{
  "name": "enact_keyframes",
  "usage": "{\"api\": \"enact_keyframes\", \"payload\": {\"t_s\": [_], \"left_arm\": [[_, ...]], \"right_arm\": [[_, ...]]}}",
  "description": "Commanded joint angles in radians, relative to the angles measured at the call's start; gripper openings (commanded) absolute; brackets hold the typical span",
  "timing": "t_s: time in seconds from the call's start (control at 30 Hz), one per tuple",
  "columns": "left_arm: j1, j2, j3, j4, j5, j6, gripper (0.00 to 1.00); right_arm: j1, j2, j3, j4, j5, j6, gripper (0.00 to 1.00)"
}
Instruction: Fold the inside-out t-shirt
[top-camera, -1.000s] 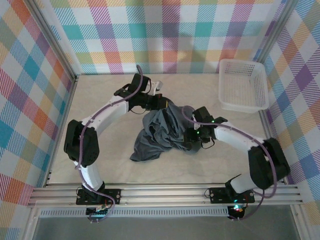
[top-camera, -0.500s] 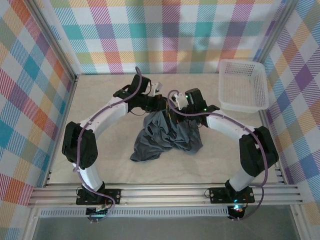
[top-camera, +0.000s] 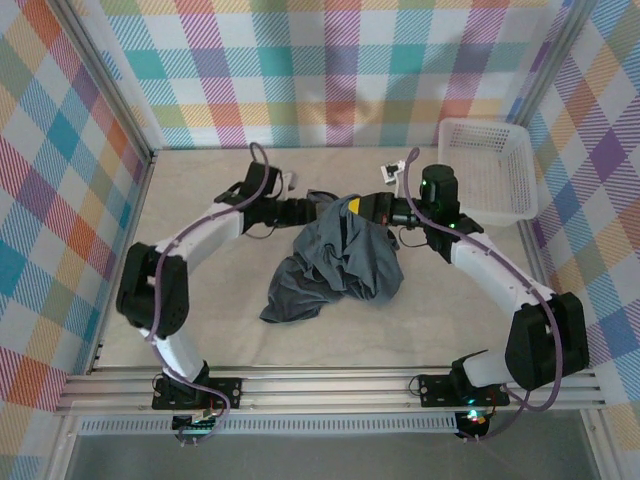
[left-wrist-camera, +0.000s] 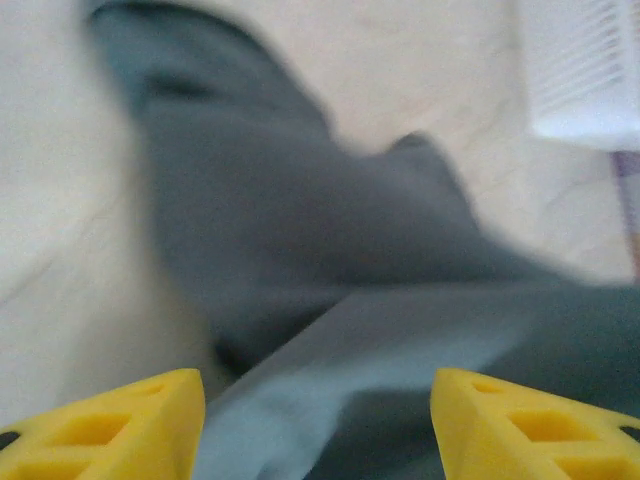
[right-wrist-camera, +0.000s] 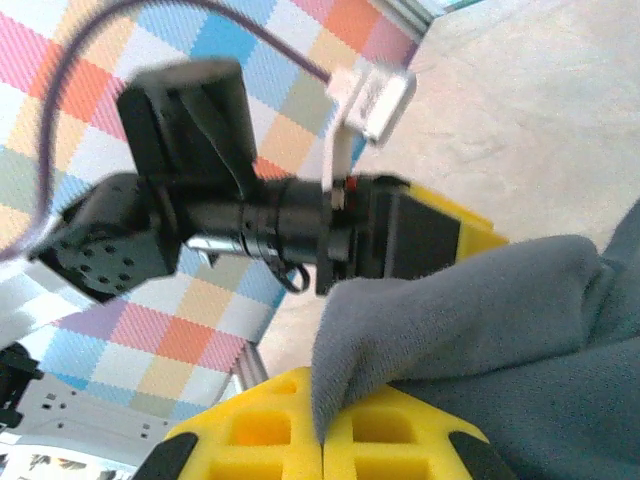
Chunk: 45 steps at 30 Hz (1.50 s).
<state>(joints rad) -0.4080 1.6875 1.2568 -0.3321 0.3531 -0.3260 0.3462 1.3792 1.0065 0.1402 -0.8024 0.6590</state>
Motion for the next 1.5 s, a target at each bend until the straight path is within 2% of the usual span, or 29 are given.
{"api": "enact_keyframes", "payload": {"t_s": [0.0, 0.07, 0.17, 0.3, 0.47, 0.53, 0.63, 0.7, 0.73, 0.8, 0.87, 0.97, 1.03, 1.1, 1.13, 1.2, 1.3, 1.37, 1.47], "left_arm": [[-0.046, -0.257, -0.131, 0.024, -0.168, -0.019, 0.62], [-0.112, -0.367, -0.208, 0.022, -0.265, -0.051, 0.60], [-0.258, -0.479, -0.285, 0.042, -0.443, -0.124, 0.54], [-0.375, -0.449, -0.329, 0.182, -0.497, -0.294, 0.52], [-0.393, -0.245, -0.236, 0.307, -0.464, -0.349, 0.75], [-0.390, -0.167, -0.182, 0.314, -0.498, -0.360, 0.79], [-0.360, -0.060, -0.106, 0.329, -0.507, -0.364, 0.79], [-0.328, 0.021, -0.038, 0.308, -0.472, -0.359, 0.73], [-0.312, 0.052, -0.019, 0.303, -0.452, -0.360, 0.64], [-0.265, 0.087, -0.012, 0.350, -0.342, -0.369, 0.33], [-0.231, 0.084, -0.012, 0.416, -0.165, -0.350, 0.01], [-0.206, 0.049, 0.007, 0.517, 0.197, -0.393, 0.00], [-0.206, 0.001, 0.004, 0.558, 0.333, -0.471, 0.00], [-0.206, -0.065, -0.017, 0.573, 0.376, -0.533, 0.00], [-0.205, -0.086, -0.021, 0.566, 0.391, -0.545, 0.00], [-0.205, -0.121, -0.022, 0.559, 0.427, -0.569, 0.00], [-0.203, -0.162, -0.033, 0.486, 0.409, -0.537, 0.00], [-0.196, -0.169, -0.030, 0.409, 0.391, -0.492, 0.00], [-0.186, -0.156, -0.024, 0.351, 0.376, -0.467, 0.00]], "right_arm": [[-0.003, 0.008, 0.046, -0.017, -0.080, 0.019, 0.00], [-0.003, 0.013, 0.059, -0.066, -0.062, -0.007, 0.00], [-0.004, 0.027, 0.081, -0.125, -0.035, -0.027, 0.00], [-0.003, 0.038, 0.098, -0.155, -0.020, -0.027, 0.00], [0.005, 0.027, 0.104, -0.183, 0.002, -0.028, 0.00], [0.008, 0.022, 0.104, -0.190, 0.001, -0.032, 0.00], [0.011, 0.014, 0.104, -0.210, -0.011, -0.032, 0.00], [0.010, 0.012, 0.110, -0.223, -0.025, -0.021, 0.00], [0.011, 0.012, 0.115, -0.228, -0.030, -0.018, 0.00], [0.001, 0.012, 0.134, -0.249, -0.029, -0.015, 0.00], [-0.040, 0.021, 0.159, -0.310, 0.008, -0.024, 0.00], [-0.148, 0.103, 0.191, -0.433, 0.084, -0.093, 0.00], [-0.203, 0.211, 0.197, -0.448, 0.084, -0.189, 0.00], [-0.209, 0.344, 0.260, -0.546, 0.135, -0.372, 0.00], [-0.209, 0.385, 0.288, -0.586, 0.129, -0.413, 0.02], [-0.208, 0.402, 0.309, -0.607, 0.117, -0.408, 0.16], [-0.208, 0.283, 0.246, -0.542, 0.161, -0.365, 0.37], [-0.208, 0.177, 0.203, -0.555, 0.229, -0.370, 0.44], [-0.205, -0.017, 0.076, -0.513, 0.290, -0.361, 0.49]]}}
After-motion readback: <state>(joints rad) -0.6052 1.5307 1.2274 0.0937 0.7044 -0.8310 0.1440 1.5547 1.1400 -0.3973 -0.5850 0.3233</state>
